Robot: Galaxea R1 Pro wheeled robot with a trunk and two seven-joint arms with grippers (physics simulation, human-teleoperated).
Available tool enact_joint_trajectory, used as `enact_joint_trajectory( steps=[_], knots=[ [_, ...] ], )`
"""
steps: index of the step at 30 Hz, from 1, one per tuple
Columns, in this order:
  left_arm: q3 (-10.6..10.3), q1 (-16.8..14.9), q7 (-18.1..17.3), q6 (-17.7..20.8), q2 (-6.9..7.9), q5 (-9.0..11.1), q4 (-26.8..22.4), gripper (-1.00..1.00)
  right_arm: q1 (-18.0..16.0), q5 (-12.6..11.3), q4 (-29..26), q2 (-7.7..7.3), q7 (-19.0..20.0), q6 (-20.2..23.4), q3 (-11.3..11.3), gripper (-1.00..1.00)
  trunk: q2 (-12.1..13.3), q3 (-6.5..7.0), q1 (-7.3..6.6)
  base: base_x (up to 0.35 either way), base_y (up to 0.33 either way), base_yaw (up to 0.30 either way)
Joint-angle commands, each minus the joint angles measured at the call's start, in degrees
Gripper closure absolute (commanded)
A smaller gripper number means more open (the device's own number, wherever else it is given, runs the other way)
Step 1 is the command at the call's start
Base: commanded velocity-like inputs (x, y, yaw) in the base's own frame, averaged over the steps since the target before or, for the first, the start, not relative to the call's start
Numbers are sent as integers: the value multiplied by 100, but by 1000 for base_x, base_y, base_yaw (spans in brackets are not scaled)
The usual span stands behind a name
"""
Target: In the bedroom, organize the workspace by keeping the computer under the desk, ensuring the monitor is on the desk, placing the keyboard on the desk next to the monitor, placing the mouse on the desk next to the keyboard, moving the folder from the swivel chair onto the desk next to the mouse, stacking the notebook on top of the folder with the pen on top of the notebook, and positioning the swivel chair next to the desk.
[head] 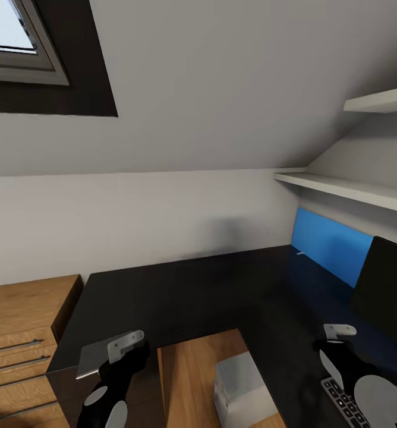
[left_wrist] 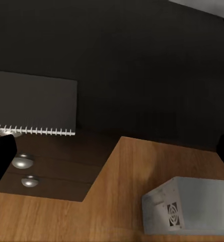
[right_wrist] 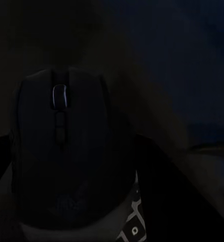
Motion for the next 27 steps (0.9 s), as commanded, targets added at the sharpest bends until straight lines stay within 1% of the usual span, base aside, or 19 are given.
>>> enact_joint_trajectory(
  steps=[1,27],
  knots=[
    [-8,-5,49,13,1,51,-8,-100,-2,-55,-12,-3,-32,23,37,100,-8,-10,2,0,0,0],
    [-10,-5,50,13,1,51,-2,-100,-2,-49,-21,7,-32,-25,62,100,-1051,-476,573,0,0,0]
  ],
)
